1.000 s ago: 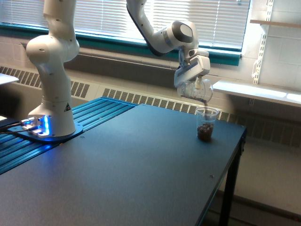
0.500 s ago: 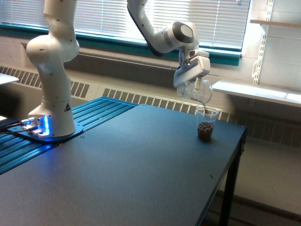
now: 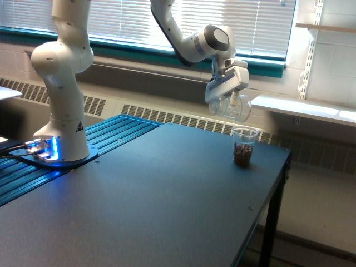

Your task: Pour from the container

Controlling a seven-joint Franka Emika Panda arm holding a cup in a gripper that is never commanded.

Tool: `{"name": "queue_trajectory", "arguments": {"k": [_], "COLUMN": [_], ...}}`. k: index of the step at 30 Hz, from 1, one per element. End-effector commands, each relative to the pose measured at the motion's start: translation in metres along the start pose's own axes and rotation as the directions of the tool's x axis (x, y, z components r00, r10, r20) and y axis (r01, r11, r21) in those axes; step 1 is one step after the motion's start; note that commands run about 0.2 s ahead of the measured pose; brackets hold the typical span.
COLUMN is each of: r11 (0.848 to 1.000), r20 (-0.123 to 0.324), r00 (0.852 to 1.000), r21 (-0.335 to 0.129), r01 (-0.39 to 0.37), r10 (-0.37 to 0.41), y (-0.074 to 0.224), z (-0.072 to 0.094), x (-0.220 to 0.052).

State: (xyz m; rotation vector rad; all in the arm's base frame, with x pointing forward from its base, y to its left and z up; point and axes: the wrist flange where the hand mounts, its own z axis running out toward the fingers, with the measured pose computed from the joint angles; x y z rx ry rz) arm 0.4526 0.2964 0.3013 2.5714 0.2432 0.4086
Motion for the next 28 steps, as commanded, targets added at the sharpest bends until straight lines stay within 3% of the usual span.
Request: {"name": "queue_trajectory", "arguments": {"k": [1,28], "r11": [1.0,0.998], "r20": [0.008,-0.027], "r00": [1.0,0.999], "r21": [0.007,0.048], "r01": [0.014,-0.045], "r10": [-0.014,0.046], "y": [-0.004,0.017], "z": [-0.001,-0.006], "x": [-0.001,-0.007]}}
